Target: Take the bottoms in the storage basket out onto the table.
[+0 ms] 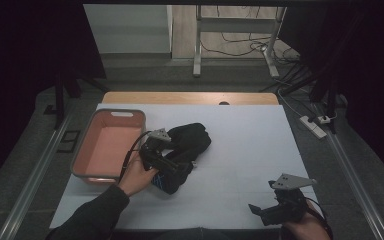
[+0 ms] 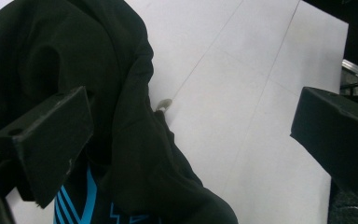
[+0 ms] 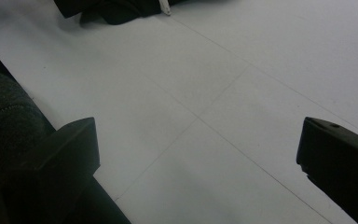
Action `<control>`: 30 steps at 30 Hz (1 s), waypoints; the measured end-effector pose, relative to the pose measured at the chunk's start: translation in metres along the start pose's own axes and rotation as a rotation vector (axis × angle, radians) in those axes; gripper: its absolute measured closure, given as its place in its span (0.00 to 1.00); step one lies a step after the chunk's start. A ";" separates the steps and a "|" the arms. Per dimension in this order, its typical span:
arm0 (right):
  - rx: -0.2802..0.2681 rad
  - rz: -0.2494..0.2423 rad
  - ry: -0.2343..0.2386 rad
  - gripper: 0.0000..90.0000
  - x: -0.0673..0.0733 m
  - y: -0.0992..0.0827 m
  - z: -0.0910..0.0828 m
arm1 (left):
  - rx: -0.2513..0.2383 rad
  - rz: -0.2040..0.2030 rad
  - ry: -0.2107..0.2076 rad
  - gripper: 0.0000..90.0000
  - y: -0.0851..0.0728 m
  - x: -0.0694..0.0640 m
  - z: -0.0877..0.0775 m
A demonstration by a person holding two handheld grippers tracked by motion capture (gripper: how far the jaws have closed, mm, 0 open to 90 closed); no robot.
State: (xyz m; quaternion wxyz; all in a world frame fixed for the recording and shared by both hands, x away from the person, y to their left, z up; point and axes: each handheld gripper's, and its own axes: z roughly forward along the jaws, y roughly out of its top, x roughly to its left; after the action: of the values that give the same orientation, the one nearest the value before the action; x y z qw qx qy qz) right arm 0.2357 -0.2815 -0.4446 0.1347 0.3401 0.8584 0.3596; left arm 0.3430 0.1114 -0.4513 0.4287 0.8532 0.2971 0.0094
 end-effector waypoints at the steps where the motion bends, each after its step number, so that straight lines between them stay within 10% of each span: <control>1: 0.000 0.000 0.000 0.00 0.000 0.000 0.000 | -0.003 -0.002 0.000 0.00 -0.001 0.000 -0.001; 30: 0.001 -0.003 -0.003 0.00 0.000 0.000 0.000 | -0.025 0.012 0.017 0.00 -0.016 -0.011 -0.021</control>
State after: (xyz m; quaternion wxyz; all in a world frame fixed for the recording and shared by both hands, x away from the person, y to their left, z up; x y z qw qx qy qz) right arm 0.2354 -0.2812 -0.4444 0.1363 0.3394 0.8590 0.3582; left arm 0.3202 0.1278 -0.4468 0.4366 0.8494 0.2955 0.0231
